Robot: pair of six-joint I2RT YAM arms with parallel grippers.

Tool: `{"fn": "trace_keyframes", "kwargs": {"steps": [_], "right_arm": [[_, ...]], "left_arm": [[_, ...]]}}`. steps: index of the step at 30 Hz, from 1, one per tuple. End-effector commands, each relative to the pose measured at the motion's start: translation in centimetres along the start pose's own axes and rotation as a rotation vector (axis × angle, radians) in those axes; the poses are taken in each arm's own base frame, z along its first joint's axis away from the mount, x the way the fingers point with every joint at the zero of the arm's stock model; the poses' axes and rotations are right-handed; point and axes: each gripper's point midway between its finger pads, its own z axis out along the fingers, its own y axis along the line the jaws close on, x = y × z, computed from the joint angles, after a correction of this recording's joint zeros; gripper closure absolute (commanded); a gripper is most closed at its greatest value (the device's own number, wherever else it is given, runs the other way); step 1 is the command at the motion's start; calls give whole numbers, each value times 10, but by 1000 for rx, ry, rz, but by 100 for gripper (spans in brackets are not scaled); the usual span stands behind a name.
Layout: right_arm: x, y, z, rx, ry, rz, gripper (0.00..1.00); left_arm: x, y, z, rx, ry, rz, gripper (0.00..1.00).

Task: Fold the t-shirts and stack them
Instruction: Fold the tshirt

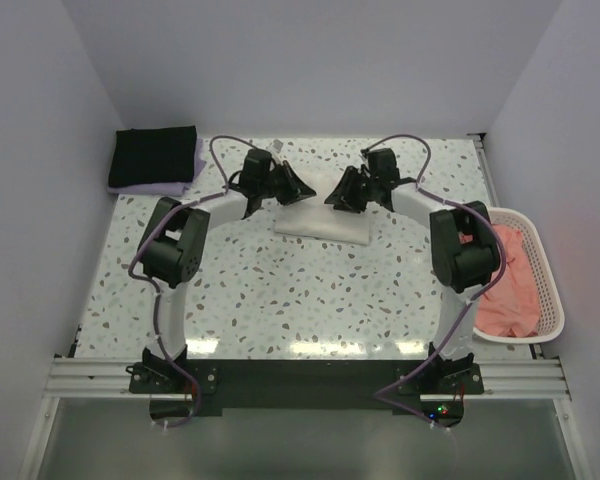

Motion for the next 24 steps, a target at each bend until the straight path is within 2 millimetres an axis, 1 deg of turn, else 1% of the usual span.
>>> {"fn": "trace_keyframes", "kwargs": {"steps": [1, 2, 3, 4, 5, 6, 7, 8, 9, 10, 11, 12, 14, 15, 16, 17, 18, 20, 21, 22, 23, 24], "right_arm": [[-27, -3, 14, 1, -47, -18, 60], [-29, -18, 21, 27, -35, -2, 60], [-39, -19, 23, 27, -48, 2, 60], [-46, -22, 25, 25, -55, 20, 60], [-53, -42, 29, 42, -52, 60, 60], [-65, -44, 29, 31, -65, 76, 60], [-68, -46, 29, 5, -47, 107, 60], [-77, -63, 28, 13, -53, 147, 60], [-84, -67, 26, 3, -63, 172, 60], [-87, -72, 25, -4, -67, 191, 59], [-94, -78, 20, -20, -73, 221, 59], [-99, -82, 19, -37, -86, 238, 59], [-101, -89, 17, -69, -71, 302, 59], [-105, -88, 16, -84, -75, 321, 59], [-107, -87, 13, -98, -78, 324, 59], [-108, -84, 11, -103, -85, 318, 59], [-113, -80, 4, -102, -106, 304, 59], [-114, -72, -2, -113, -116, 287, 59], [-113, -71, -6, -113, -116, 296, 59], [-120, -62, -14, -134, -145, 273, 59], [-121, -57, -19, -142, -156, 267, 59], [-119, -59, -21, -130, -171, 269, 59]], "left_arm": [[-13, 28, 16, -23, -7, 2, 100], [-13, 33, 20, -21, 12, -4, 100], [-16, 30, 24, -2, 29, 0, 100], [-10, 45, 29, -31, 50, -21, 100], [-15, 55, 28, -47, 42, -29, 100], [-15, 67, 28, -77, 37, -42, 100], [-14, 76, 26, -95, 38, -54, 100], [-17, 85, 23, -109, 30, -73, 100], [-9, 97, 20, -127, 39, -92, 100], [-12, 96, 17, -119, 26, -90, 100], [-12, 100, 14, -127, 19, -100, 100], [-7, 106, 11, -134, 24, -108, 100], [-9, 104, 9, -125, 20, -112, 100], [-8, 101, 9, -112, 27, -111, 100], [-13, 92, 7, -89, 18, -96, 100], [-15, 88, 6, -77, 15, -90, 100], [-22, 78, 6, -55, 8, -73, 100], [-32, 61, 3, -15, -4, -42, 100], [-40, 49, 2, 12, -14, -22, 100], [-46, 42, 1, 30, -25, -9, 100], [-53, 32, 0, 53, -39, 10, 100], [-56, 29, 0, 65, -41, 18, 100]]}}
